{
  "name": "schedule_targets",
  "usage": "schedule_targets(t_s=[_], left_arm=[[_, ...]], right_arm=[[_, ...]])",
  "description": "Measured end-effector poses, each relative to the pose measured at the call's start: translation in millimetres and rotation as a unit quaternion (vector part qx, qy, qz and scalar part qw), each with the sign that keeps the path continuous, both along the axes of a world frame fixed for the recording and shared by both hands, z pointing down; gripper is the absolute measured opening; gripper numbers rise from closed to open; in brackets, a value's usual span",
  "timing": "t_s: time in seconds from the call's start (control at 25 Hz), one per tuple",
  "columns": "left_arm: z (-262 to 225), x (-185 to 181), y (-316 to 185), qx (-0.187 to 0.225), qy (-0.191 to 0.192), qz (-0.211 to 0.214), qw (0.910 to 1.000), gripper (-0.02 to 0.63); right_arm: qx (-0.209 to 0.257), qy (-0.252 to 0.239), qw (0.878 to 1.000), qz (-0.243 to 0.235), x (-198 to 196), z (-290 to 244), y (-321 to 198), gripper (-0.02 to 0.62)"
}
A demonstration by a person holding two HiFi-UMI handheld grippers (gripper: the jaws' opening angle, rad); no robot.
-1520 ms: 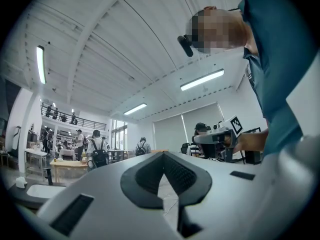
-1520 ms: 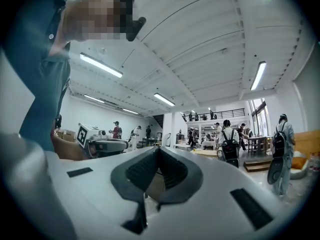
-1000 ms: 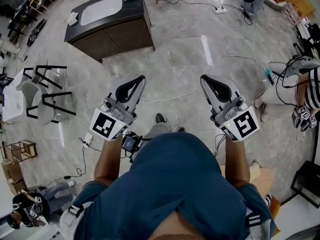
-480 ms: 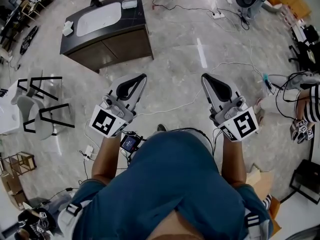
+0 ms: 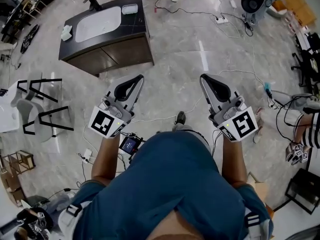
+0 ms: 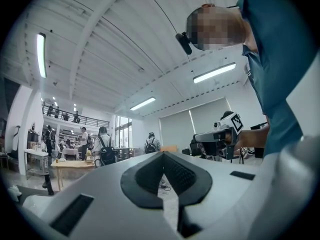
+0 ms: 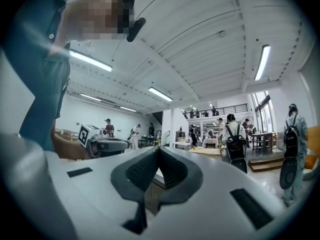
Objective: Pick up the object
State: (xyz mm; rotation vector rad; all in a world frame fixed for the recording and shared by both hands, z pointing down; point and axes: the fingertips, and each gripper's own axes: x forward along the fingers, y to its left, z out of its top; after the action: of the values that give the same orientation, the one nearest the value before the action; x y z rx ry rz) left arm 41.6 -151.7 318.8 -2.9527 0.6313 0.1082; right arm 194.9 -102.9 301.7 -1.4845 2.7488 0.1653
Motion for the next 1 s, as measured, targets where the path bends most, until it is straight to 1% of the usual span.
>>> schedule_targets(t_s=[0.16,0.4,0.52,0.68,0.84,1.0], left_arm=[[2,21,-33,-0.004,0.0,-0.034,0.9994,0.003],[-2,60,-69,0.01,-0.007,-0.06,0.9981,0.003],[1,71,-79,0.012,-0.015,-0.068,0.9975,0.003],[1,73,-97,0.011,-0.018,-0.075,0.997,0.003],[8,62,-117,0.005,-0.012,-0.08,0.9967,0.003],[14,55,-147,-0.003,-0.004,-0.073,0.9973,0.003]], right_arm=[[0.004,-0.003,1.0,-0.025,27,-1,-38,0.014],[0.012,-0.002,0.998,-0.063,61,-2,-84,0.014],[0.013,-0.004,0.997,-0.073,70,2,-98,0.014],[0.011,-0.005,0.997,-0.082,73,3,-119,0.014],[0.0,-0.001,0.997,-0.083,64,11,-137,0.014],[-0.011,0.006,0.997,-0.076,57,16,-165,0.014]])
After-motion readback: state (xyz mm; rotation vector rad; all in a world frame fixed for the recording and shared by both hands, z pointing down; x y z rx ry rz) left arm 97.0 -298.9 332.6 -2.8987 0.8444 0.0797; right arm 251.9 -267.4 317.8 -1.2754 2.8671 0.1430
